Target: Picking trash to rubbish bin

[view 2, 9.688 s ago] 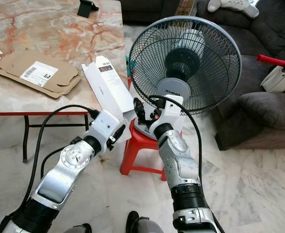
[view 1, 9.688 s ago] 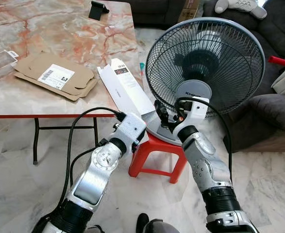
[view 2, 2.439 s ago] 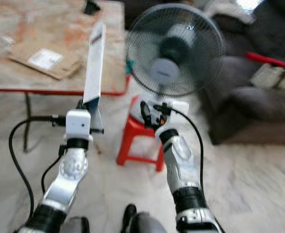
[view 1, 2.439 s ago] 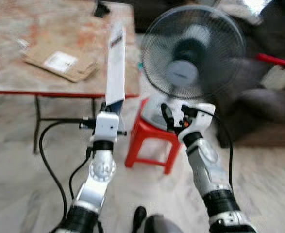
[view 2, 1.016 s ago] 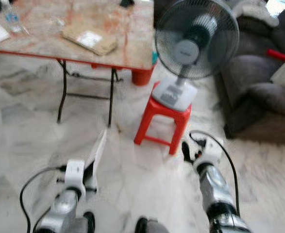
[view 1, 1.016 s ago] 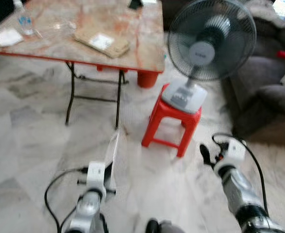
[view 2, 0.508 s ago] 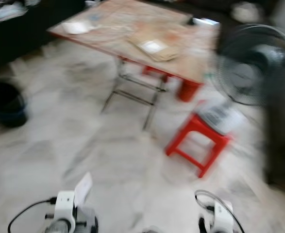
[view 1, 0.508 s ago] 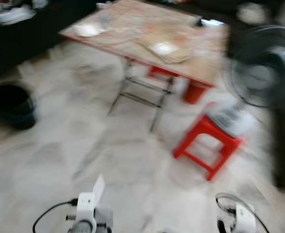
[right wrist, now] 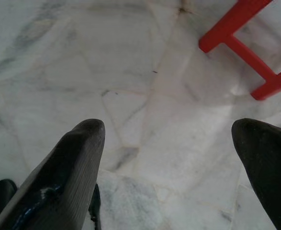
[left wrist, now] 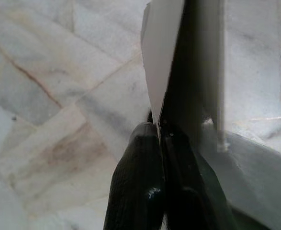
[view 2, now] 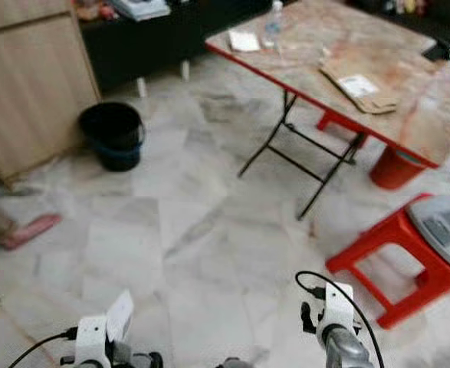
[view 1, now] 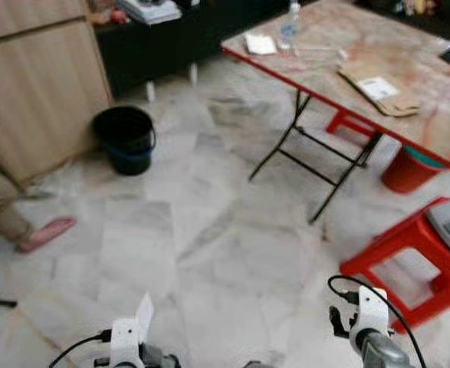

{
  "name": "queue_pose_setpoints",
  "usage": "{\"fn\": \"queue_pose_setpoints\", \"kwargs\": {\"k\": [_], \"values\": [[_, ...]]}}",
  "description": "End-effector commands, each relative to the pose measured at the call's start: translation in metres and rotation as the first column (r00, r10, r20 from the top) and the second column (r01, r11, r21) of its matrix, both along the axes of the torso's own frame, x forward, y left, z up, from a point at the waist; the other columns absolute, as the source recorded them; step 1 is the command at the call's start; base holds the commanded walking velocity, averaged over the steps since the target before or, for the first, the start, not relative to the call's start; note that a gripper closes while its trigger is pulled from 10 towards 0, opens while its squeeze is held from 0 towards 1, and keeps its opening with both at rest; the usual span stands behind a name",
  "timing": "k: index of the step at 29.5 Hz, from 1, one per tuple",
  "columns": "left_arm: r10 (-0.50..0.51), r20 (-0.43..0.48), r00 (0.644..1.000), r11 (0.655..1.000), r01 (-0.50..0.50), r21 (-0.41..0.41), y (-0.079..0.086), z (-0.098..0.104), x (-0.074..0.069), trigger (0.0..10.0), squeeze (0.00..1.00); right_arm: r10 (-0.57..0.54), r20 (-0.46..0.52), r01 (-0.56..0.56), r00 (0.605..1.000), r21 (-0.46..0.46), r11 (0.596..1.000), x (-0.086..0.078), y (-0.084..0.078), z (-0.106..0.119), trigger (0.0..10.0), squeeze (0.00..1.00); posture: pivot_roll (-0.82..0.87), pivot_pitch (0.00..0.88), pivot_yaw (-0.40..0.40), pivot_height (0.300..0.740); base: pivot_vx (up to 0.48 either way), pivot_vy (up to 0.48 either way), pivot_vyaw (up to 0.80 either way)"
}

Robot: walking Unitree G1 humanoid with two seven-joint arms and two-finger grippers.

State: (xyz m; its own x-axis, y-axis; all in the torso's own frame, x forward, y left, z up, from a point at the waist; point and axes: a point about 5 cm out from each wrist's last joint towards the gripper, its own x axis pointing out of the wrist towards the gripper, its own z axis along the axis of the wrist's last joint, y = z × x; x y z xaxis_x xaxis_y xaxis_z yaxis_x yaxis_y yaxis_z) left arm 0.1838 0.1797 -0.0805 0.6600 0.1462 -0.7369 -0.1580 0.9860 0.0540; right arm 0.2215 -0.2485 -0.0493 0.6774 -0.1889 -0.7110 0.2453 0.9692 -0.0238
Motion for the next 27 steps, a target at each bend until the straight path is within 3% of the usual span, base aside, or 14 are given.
{"fn": "queue_pose_setpoints", "kwargs": {"k": [1,7,27], "values": [[-0.017,-0.097,0.995,0.998,0.012,-0.054,-0.016,-0.013,-0.023,10.0,0.00,-0.024,-0.016,0.025,1.000,0.013,1.000,-0.006,-0.003,-0.003,10.0,0.00,0.00,0.210,-0.188,0.740,0.000,0.000,0.00],[-0.027,-0.104,0.994,0.999,0.023,-0.032,-0.014,-0.014,-0.025,10.0,0.00,-0.010,-0.013,0.010,1.000,0.046,0.999,-0.006,0.004,-0.005,10.0,0.00,0.00,0.223,-0.186,0.740,0.090,0.000,0.00],[-0.086,-0.111,0.990,0.996,0.086,-0.002,-0.019,-0.014,-0.024,10.0,0.00,0.007,-0.044,-0.004,0.999,0.056,0.998,-0.011,0.009,-0.010,10.0,0.00,0.03,0.234,-0.185,0.740,0.406,0.000,0.00]]}}
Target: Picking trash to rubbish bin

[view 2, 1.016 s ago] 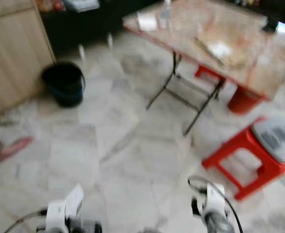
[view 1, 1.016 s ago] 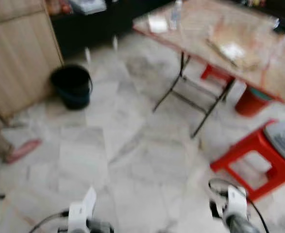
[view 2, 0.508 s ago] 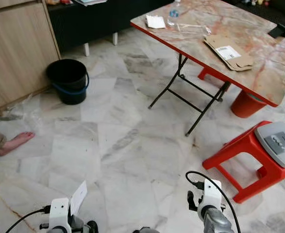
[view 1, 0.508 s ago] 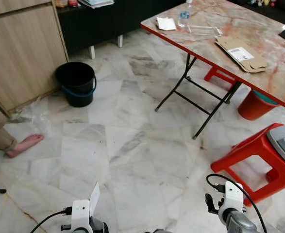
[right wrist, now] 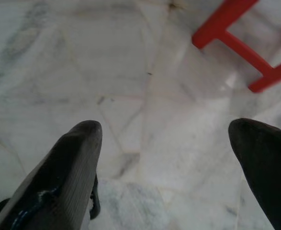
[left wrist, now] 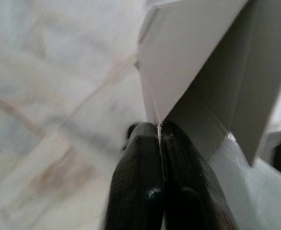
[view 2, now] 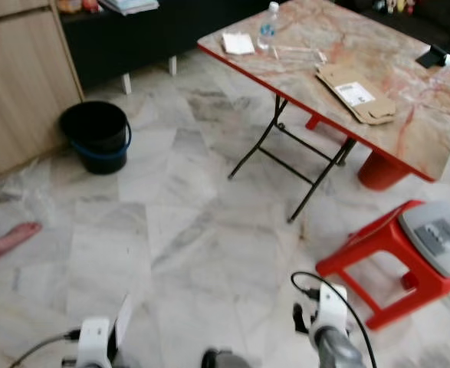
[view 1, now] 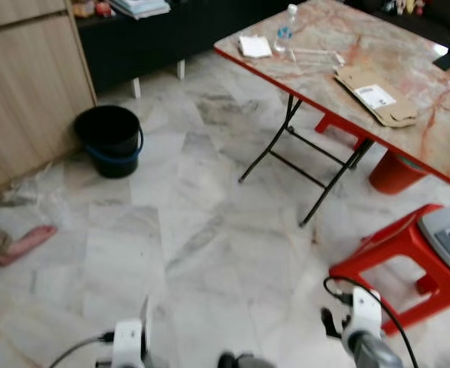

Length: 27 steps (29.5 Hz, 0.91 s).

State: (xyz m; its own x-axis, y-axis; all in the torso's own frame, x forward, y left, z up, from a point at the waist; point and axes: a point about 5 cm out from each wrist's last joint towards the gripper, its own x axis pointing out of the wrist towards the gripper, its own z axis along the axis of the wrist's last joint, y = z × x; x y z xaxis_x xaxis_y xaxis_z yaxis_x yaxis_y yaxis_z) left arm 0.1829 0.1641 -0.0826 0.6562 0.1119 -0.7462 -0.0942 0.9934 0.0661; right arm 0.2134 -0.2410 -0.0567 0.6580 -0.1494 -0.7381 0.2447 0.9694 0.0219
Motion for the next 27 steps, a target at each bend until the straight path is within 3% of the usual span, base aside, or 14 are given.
{"fn": "queue_pose_setpoints", "kwargs": {"k": [1,9,18,27], "values": [[-0.028,-0.095,0.995,1.000,0.027,-0.005,-0.004,-0.012,-0.023,10.0,0.00,0.007,-0.020,-0.007,1.000,0.002,1.000,-0.003,0.002,-0.003,10.0,0.00,0.03,0.232,-0.180,0.740,0.416,0.000,0.00],[-0.064,-0.112,0.992,0.997,0.067,0.023,0.003,-0.014,-0.029,10.0,0.00,0.022,-0.042,-0.021,0.999,0.016,1.000,-0.007,0.017,-0.009,10.0,0.00,0.04,0.220,-0.125,0.740,0.411,0.000,0.00],[-0.108,-0.091,0.990,0.992,0.114,0.059,0.015,-0.008,-0.018,10.0,0.00,0.018,-0.067,-0.015,0.998,0.050,0.999,-0.014,0.038,-0.017,10.0,0.00,0.05,0.193,-0.041,0.740,0.400,0.000,0.00],[-0.144,-0.080,0.986,0.986,0.151,0.078,0.018,-0.005,-0.011,10.0,0.00,0.002,-0.066,0.002,0.998,0.062,0.998,-0.016,0.042,-0.019,10.0,0.00,0.05,0.177,-0.015,0.740,0.395,0.000,0.00]]}}
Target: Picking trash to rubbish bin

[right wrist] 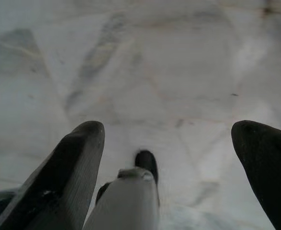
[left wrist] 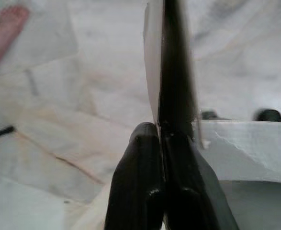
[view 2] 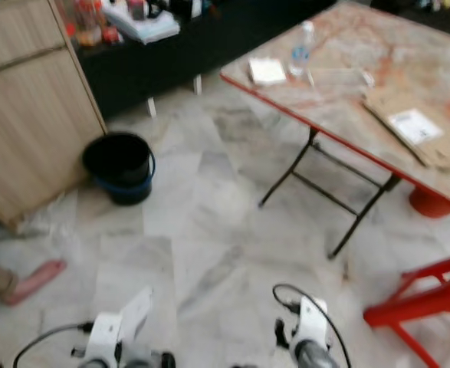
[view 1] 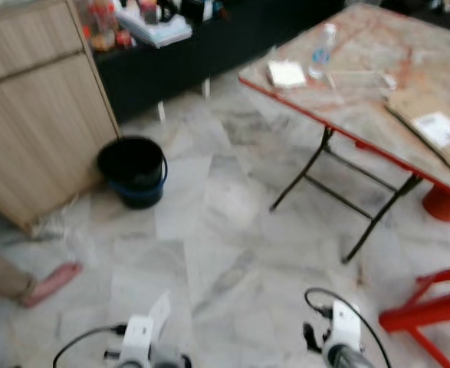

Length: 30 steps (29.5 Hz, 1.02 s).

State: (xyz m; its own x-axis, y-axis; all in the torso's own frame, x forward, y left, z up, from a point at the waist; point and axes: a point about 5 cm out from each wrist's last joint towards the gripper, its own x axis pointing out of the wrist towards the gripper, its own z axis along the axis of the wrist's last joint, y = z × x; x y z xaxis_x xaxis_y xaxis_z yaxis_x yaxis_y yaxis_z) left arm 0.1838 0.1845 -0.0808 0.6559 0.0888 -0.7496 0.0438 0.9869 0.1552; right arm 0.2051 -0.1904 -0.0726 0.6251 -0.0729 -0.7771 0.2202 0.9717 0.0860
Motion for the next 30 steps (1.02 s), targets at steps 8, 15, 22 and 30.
{"fn": "queue_pose_setpoints", "kwargs": {"k": [8,15,22,30], "values": [[0.019,-0.059,0.998,1.000,-0.019,0.002,-0.002,-0.008,-0.014,10.0,0.00,-0.003,-0.012,0.002,1.000,-0.055,0.999,-0.007,-0.014,-0.002,10.0,0.00,0.06,0.171,-0.027,0.740,0.393,0.000,0.35],[0.031,-0.079,0.996,1.000,-0.030,0.005,-0.001,-0.011,-0.022,10.0,0.00,-0.024,-0.015,0.023,1.000,-0.053,0.998,-0.009,-0.018,-0.002,10.0,0.00,0.07,0.169,-0.042,0.740,0.393,0.000,0.75],[0.059,-0.077,0.995,0.998,-0.059,0.001,-0.001,-0.012,-0.024,10.0,0.00,-0.035,-0.013,0.034,0.999,-0.051,0.998,-0.009,-0.022,-0.001,10.0,0.00,0.08,0.164,-0.064,0.740,0.391,0.000,0.06],[0.069,-0.086,0.994,0.998,-0.070,-0.006,-0.004,-0.013,-0.026,10.0,0.00,-0.001,0.005,0.002,1.000,-0.080,0.997,-0.002,-0.029,0.004,10.0,0.00,0.08,0.150,-0.085,0.740,0.384,0.000,0.00]]}}
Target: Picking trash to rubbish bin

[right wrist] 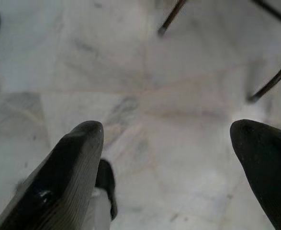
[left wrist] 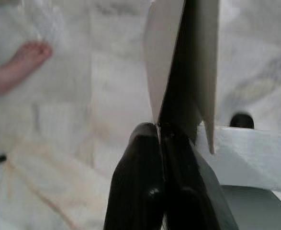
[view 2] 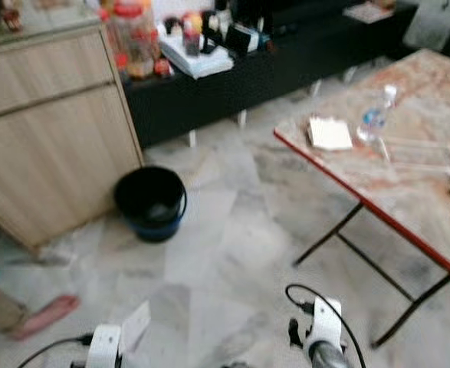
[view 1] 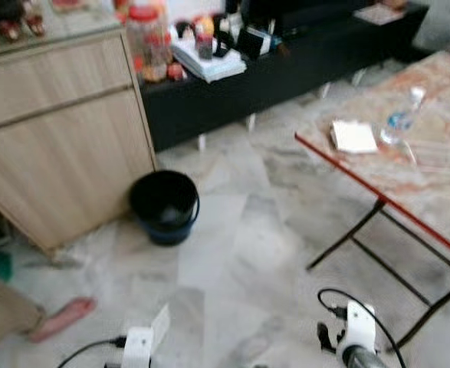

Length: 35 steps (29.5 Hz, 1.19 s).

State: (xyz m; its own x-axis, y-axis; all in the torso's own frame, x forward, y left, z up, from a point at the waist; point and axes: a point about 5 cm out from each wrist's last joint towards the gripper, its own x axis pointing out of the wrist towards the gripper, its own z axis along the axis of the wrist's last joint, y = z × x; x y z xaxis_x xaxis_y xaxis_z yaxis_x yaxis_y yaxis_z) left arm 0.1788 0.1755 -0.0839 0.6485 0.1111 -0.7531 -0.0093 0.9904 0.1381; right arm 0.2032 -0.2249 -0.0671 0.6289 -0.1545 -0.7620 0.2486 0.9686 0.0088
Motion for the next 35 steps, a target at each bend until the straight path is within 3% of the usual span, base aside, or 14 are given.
{"fn": "queue_pose_setpoints", "kwargs": {"k": [1,11,28,35], "values": [[0.015,-0.083,0.996,1.000,-0.014,0.006,0.0050,-0.0098,-0.0210,10.0,0.00,0.028,-0.006,-0.028,1.000,0.002,1.000,-0.0003,0.0056,-0.0014,10.0,0.00,0.08,0.150,-0.085,0.740,0.386,0.000,0.00],[0.030,-0.083,0.996,1.000,-0.030,0.001,0.0036,-0.0099,-0.0206,10.0,0.00,0.028,0.001,-0.028,1.000,-0.007,1.000,0.0011,0.0013,0.0004,10.0,0.00,0.07,0.130,-0.095,0.740,0.376,0.000,0.71],[0.025,-0.071,0.997,1.000,-0.025,0.005,0.0043,-0.0086,-0.0179,10.0,0.00,0.034,0.006,-0.034,0.999,0.002,0.999,0.0029,0.0024,0.0012,10.0,0.00,0.09,0.111,-0.096,0.740,0.378,0.000,0.00],[0.031,-0.057,0.998,0.999,-0.031,0.007,0.0060,-0.0061,-0.0123,10.0,0.00,0.029,0.024,-0.030,0.999,0.007,1.000,0.0070,0.0042,0.0032,10.0,0.00,0.09,0.153,-0.097,0.740,0.377,0.000,0.22]]}}
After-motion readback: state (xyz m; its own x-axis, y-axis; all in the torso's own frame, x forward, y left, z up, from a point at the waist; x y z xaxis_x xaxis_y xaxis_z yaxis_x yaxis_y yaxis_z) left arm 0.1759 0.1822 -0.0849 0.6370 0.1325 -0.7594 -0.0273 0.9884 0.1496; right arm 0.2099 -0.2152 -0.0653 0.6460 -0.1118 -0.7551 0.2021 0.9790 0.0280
